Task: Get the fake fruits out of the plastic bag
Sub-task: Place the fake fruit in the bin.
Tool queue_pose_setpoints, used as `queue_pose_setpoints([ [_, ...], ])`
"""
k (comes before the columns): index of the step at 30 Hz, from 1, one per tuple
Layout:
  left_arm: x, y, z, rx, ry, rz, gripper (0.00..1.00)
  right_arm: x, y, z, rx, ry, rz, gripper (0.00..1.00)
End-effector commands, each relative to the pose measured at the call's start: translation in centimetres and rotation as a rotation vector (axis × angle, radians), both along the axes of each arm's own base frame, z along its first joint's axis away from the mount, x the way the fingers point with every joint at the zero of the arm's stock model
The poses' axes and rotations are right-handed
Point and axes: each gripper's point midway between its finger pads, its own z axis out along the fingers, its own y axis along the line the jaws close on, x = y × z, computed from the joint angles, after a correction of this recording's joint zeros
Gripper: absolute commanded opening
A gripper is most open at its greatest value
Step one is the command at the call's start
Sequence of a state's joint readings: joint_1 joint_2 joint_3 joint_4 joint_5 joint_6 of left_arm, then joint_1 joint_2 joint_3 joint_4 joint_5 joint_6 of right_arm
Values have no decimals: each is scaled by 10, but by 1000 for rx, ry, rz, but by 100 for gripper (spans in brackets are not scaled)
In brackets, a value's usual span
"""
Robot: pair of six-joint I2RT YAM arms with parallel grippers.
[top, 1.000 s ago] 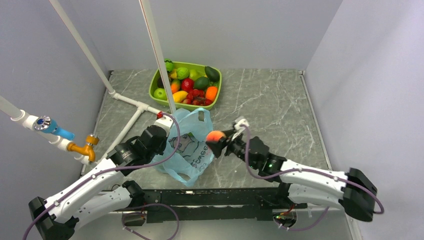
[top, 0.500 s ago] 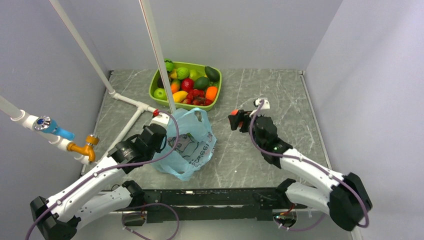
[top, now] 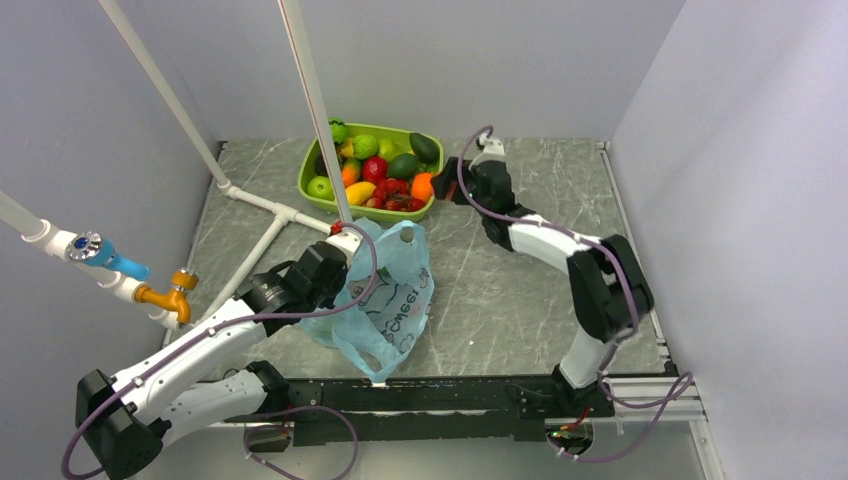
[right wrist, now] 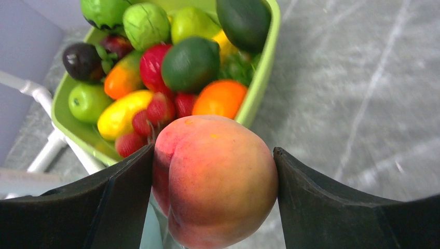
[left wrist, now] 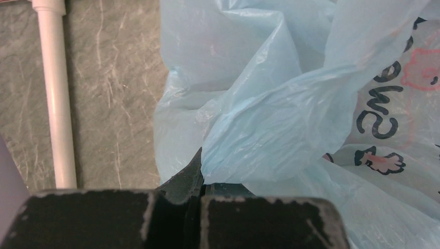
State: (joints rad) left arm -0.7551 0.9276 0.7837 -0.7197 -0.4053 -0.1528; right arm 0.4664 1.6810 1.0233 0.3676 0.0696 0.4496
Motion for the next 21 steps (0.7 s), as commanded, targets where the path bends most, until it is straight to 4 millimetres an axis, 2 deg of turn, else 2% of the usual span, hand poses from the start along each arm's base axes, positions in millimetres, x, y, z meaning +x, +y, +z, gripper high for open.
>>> queue_pose_setpoints([
  [1,5,-15,15,-56,-19,-46,0,48,42,55,98,-157,107,0],
  [2,5,-14,15,-55,-20,-45,0,54,49,48,106,-153,128,0],
  [3,5,-14,16,-56,-23,-41,0,62,56,55,129,-181,144,0],
  [8,4,-12,19,-69,-39,-40,0,95,87,59,189,-242,208,0],
  [10,4,-13,20,-73,-44,-41,0,116,101,43,182,-205,227,0],
  [15,4,-14,20,-73,-39,-51,0,153,128,34,165,-200,253,5],
  [16,4,-14,20,-73,-39,-49,0,159,132,31,157,-200,251,7],
  [17,4,-14,20,-73,-40,-50,0,167,136,37,153,-218,245,11],
  [21,4,-15,21,-79,-43,-56,0,180,148,21,134,-210,238,30],
])
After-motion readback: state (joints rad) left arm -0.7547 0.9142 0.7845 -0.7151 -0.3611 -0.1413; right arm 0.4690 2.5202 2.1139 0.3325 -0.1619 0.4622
